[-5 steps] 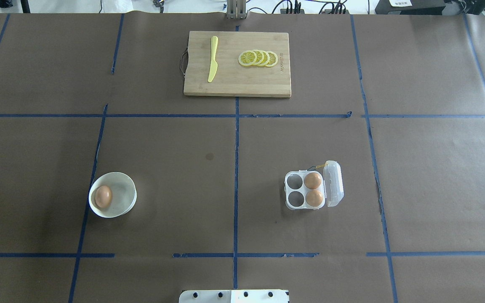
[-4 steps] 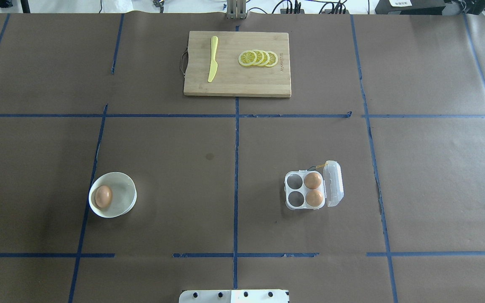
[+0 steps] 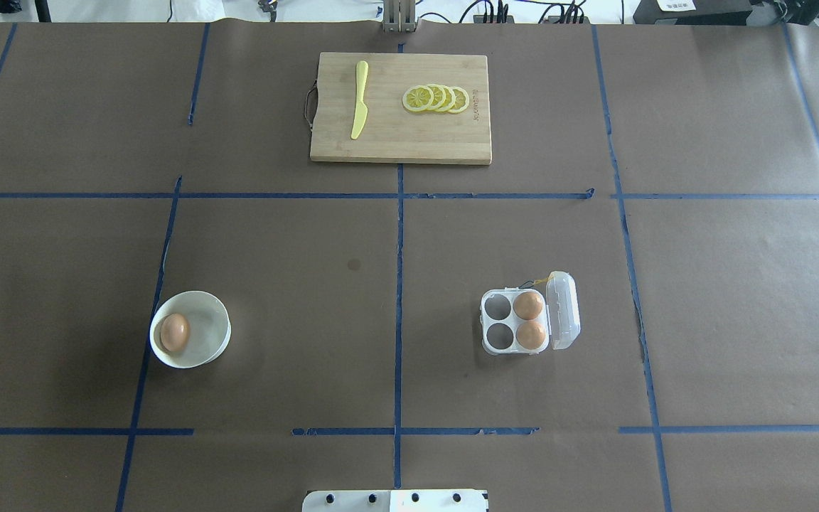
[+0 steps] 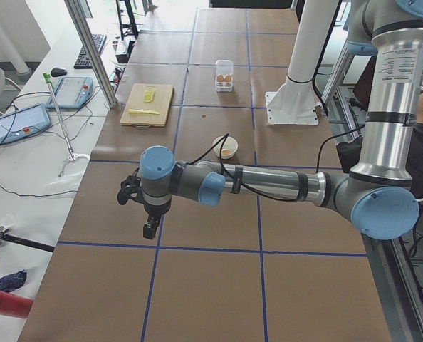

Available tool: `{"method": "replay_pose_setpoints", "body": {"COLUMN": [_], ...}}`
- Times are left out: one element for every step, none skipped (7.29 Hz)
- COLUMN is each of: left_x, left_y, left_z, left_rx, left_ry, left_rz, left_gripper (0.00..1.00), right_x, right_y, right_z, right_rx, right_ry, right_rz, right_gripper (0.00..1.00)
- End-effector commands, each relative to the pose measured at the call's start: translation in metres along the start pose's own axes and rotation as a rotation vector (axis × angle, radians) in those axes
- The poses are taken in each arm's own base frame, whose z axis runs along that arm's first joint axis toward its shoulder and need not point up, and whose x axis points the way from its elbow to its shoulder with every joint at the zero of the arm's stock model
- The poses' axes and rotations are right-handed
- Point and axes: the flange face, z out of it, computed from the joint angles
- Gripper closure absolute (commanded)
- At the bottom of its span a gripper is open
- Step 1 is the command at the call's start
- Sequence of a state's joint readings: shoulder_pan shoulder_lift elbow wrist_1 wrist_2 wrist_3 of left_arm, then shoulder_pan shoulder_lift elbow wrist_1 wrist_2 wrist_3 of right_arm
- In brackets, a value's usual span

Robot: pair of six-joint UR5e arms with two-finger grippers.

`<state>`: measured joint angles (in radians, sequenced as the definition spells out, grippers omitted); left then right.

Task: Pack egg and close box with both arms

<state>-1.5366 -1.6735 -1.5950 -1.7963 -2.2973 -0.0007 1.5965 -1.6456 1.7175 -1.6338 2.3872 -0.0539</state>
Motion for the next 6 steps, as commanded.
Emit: {"method": "replay_pose_setpoints", "body": {"left_x": [0.082,0.109,0.159,0.198,0.254,0.307], "left_y": [-0.059,-0.069,-0.081,-0.082,-0.076,-0.066], "left_z": [0.010,-0.002,0.009,0.028,0.029,0.034], "left_rx": [0.116,0.148,0.138,0.104,0.094,0.081], "left_ry": [0.054,0.078,0.121,0.164,0.212,0.224], "left_rz": [0.212,0.237,0.309,0.232,0.142,0.019], "left_gripper": [0.00,0.00,0.00,0.00,0.00,0.00], "right_x": [-0.012,-0.030,-0.034,-0.028,-0.027,-0.024], "right_y": [-0.009,-0.025,-0.033,-0.028,-0.028,-0.024], "right_z": [-0.011,-0.028,-0.030,-0.023,-0.021,-0.018], "right_rx": [0.024,0.057,0.058,0.047,0.044,0.039], "right_ry": [-0.006,-0.012,-0.024,-0.043,-0.046,-0.053], "right_rz": [-0.032,-0.074,-0.063,-0.054,-0.055,-0.050], "right_gripper": [0.00,0.00,0.00,0.00,0.00,0.00]}}
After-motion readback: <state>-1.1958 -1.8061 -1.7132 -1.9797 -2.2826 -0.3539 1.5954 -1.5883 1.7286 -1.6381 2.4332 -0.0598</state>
